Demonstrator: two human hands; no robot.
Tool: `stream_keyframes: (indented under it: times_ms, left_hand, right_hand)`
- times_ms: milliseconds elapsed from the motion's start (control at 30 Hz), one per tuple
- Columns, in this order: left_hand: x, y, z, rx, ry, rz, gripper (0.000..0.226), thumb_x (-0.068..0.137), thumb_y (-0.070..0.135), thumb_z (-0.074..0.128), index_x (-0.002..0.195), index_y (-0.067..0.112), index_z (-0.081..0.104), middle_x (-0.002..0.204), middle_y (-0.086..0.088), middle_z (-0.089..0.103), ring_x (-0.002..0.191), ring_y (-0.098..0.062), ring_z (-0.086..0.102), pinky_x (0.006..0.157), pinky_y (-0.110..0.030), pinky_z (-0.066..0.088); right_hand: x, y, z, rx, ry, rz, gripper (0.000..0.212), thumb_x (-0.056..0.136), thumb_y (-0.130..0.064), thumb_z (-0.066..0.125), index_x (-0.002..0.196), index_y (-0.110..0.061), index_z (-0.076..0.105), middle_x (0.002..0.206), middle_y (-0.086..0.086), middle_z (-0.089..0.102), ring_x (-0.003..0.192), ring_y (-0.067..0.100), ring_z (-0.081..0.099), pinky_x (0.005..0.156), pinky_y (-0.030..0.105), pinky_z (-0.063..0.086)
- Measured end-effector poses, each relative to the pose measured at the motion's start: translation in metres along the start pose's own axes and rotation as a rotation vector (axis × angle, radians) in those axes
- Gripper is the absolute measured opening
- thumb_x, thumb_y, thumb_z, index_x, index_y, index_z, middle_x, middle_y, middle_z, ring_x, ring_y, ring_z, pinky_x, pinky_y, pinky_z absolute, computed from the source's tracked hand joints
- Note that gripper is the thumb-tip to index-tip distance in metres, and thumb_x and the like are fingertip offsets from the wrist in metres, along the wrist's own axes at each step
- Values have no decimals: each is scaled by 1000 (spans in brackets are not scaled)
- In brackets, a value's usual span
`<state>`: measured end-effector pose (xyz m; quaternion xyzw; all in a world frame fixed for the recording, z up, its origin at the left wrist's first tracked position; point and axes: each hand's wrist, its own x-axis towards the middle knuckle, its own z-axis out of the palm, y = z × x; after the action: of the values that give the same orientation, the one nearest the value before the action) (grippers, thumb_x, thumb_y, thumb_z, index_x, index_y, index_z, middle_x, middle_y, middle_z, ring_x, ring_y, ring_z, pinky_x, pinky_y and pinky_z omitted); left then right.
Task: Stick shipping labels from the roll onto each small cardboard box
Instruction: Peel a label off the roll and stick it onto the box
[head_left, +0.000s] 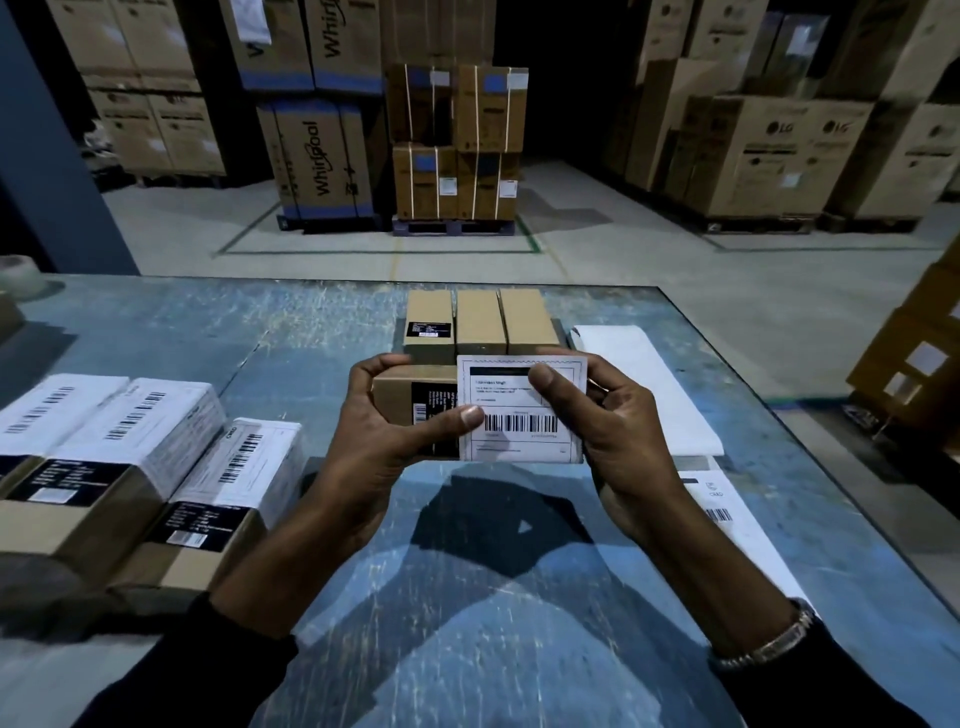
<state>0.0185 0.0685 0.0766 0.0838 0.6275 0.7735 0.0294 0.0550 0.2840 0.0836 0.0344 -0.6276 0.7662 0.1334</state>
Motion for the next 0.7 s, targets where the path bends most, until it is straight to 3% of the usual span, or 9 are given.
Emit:
stream_keyframes:
  times_ms: [133,300,400,467,567,700]
  left_hand:
    - [2,-3,2,20,19,-10,83,59,14,92,127,28,49,116,-6,70,99,-22,79,77,-42,67]
    - [4,-2,-1,18,41,-86,92,57,38,100,136,20,57,116,-11,79,102,-29,80,80,-48,67]
    - [1,0,0,11,18,-73,78,61,39,95,127,10,64,111,-15,81,103,-34,79,87,-53,66]
    - [0,-1,2,-16,17,-88,73,60,42,89,121,9,69,111,-15,81,104,-34,79,92,-56,63]
    - [-1,-3,5,-48,23,-121,75,63,46,87,126,8,71,114,-14,81,108,-35,78,98,-57,61]
    - [-3,-7,7,-54,19,-106,70,65,45,85,124,10,72,112,-13,81,105,-32,79,88,-51,66]
  right_hand:
    - [1,3,-1,-34,10,9,57,73,-37,86,120,-8,72,107,13,82,100,32,80,88,48,66]
    - [-2,14,1,-100,36,-45,71,67,-64,89,115,-13,78,108,19,80,107,42,76,102,63,57]
    - [-4,15,7,-84,63,-34,86,60,-83,83,117,-18,79,110,12,82,108,34,78,97,53,62]
    - [-4,11,12,-62,55,0,84,65,-90,68,120,-27,77,114,6,82,108,27,79,91,48,65]
    - [-4,6,15,-24,-13,36,78,75,-82,51,130,-29,70,122,5,80,116,26,76,100,52,61]
    - [-3,5,11,47,-17,61,72,73,-47,84,138,-20,67,122,10,79,120,36,73,101,52,61]
